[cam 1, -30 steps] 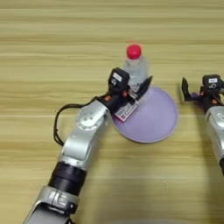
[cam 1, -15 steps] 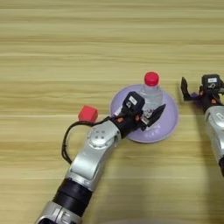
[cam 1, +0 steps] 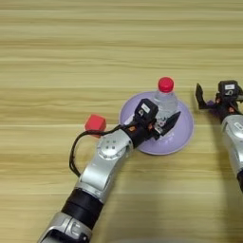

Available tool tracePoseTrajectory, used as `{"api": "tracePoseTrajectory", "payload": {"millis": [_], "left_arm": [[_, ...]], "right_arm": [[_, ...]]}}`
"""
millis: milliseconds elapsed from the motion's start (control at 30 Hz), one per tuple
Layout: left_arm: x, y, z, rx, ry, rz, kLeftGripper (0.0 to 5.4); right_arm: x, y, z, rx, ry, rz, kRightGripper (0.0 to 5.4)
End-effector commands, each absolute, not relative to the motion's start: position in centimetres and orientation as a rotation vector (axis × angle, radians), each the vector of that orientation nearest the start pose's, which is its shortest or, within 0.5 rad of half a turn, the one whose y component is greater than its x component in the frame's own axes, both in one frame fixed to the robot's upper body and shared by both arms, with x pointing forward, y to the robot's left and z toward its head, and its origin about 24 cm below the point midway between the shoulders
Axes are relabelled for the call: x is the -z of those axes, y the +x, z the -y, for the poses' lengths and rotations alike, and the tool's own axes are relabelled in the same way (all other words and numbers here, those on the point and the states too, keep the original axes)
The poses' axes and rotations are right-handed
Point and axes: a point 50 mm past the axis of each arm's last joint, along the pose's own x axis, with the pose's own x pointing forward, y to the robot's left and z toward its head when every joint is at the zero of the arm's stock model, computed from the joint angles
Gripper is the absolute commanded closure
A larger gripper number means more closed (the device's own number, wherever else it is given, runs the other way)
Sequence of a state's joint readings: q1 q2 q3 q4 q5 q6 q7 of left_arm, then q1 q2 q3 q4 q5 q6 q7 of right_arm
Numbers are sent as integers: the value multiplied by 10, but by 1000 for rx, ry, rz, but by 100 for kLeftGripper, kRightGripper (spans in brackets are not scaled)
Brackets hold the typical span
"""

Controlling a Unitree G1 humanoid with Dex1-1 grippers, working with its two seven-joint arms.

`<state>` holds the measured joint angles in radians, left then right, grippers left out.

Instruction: Move the objects on the table

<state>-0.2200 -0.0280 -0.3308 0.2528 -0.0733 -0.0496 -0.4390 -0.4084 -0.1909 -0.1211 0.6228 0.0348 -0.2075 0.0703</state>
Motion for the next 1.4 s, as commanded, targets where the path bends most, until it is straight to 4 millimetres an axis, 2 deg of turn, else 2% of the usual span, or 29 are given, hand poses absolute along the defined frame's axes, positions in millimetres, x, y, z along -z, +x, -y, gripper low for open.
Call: {"api": "tracePoseTrajectory", "payload": {"millis": [33,367,533,1133,1400], "left_arm": [[-38,266,-32,812,-9,-22,229],[-33,264,-33,817,17,-29,229],[-33,267,-35,792,35,-22,166],[-36,270,-38,777,45,-8,2],[-37,269,-37,779,50,1,2]], "right_arm": [[-43,325,199,17,-117,-2,0],[-43,325,198,16,-117,-1,0],[-43,325,198,16,-117,-1,0],[-43,325,198,16,-118,0,0],[-43,325,198,16,-119,0,0]]}}
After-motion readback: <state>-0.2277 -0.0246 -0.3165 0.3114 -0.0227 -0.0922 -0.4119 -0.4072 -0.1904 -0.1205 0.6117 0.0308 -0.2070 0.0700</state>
